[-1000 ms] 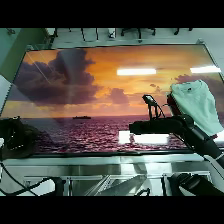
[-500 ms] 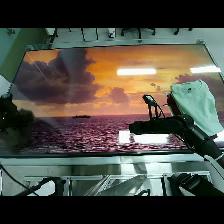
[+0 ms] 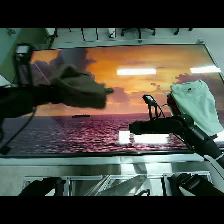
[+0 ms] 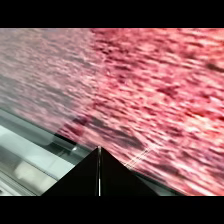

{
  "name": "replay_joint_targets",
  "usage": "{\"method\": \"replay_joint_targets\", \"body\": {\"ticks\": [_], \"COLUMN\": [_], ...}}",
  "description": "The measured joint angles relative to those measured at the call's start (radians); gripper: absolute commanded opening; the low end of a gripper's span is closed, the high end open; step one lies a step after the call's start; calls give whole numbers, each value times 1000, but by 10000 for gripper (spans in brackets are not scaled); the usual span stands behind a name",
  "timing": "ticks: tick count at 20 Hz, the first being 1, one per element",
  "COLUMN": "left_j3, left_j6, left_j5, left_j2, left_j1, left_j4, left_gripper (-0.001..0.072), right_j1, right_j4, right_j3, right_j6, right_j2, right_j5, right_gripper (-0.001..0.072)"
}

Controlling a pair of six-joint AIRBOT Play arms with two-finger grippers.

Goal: Fold the shirts.

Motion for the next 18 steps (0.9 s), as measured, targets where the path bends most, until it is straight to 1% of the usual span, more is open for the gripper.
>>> {"method": "replay_joint_targets", "body": {"ticks": [3, 4, 5, 6, 7, 9, 11, 14, 16, 18], "left_j3": [-95, -125, -151, -166, -171, -145, -91, -76, -164, -319], "left_j6": [-33, -43, -55, -61, -68, -70, -50, -8, 18, 56], "left_j5": [-53, -74, -93, -110, -114, -90, -20, 84, 112, 87], "left_j2": [-80, -116, -156, -191, -225, -274, -294, -254, -178, -86], "left_j1": [-132, -165, -192, -208, -216, -203, -155, -43, 40, 111], "left_j4": [-8, -14, -16, -16, -16, -15, -13, -12, -56, -173], "left_gripper": [18, 184, 588, 706, 706, 705, 706, 705, 705, 705], "right_j1": [0, 0, 0, -2, -7, -41, -99, -183, -206, -216], "right_j4": [19, 22, 25, 27, 29, 31, 31, 32, 33, 38], "right_j3": [0, 0, 0, 1, 6, 32, 69, 90, 65, 29], "right_j6": [0, 0, 0, 0, 0, 0, -1, -34, -59, -91], "right_j2": [0, 0, 0, 0, 0, 0, 0, 0, -4, -26], "right_j5": [-7, -10, -12, -14, -18, -37, -85, -173, -196, -182], "right_gripper": [30, 35, 146, 392, 511, 502, 503, 502, 502, 502]}}
